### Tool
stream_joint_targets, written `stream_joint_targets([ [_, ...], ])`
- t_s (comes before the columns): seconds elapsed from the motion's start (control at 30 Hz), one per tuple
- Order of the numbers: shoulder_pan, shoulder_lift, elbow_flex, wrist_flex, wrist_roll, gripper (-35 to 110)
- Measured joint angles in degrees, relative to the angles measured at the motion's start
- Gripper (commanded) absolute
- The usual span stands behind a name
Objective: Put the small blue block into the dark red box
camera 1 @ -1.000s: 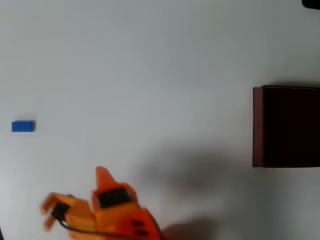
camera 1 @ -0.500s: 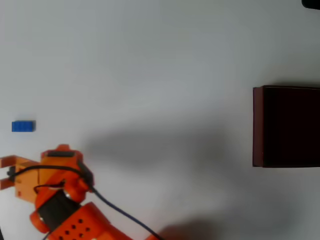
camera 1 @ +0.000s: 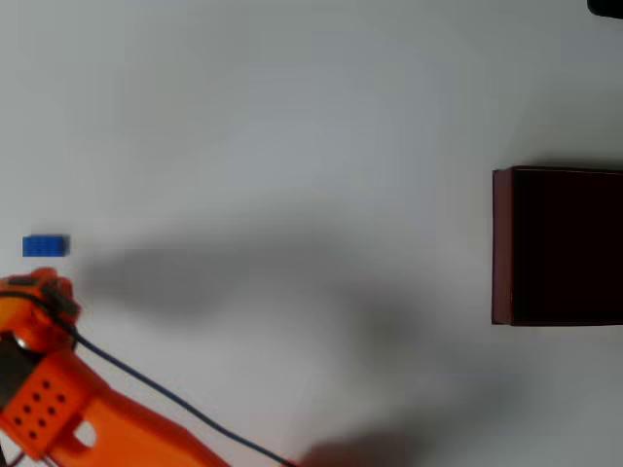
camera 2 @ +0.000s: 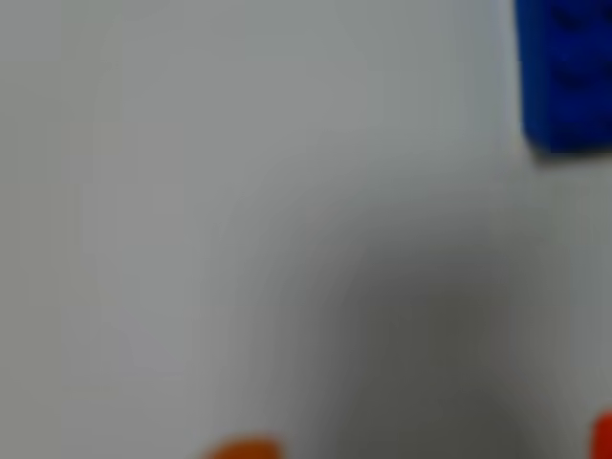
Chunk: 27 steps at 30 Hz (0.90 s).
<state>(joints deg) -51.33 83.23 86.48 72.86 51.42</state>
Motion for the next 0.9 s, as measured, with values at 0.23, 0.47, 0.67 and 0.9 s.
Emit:
stream_joint_targets([
  [0.23, -1.41, -23.47, -32.34, 14.33, -0.62, 17],
  [0.47, -1.05, -38.58, -63.11, 26.02, -2.37, 18],
  [0.67, -1.23, -51.33, -82.27, 30.67, -2.72, 18],
  [0.9, -1.23, -54.76, -84.81, 30.67, -3.6, 18],
])
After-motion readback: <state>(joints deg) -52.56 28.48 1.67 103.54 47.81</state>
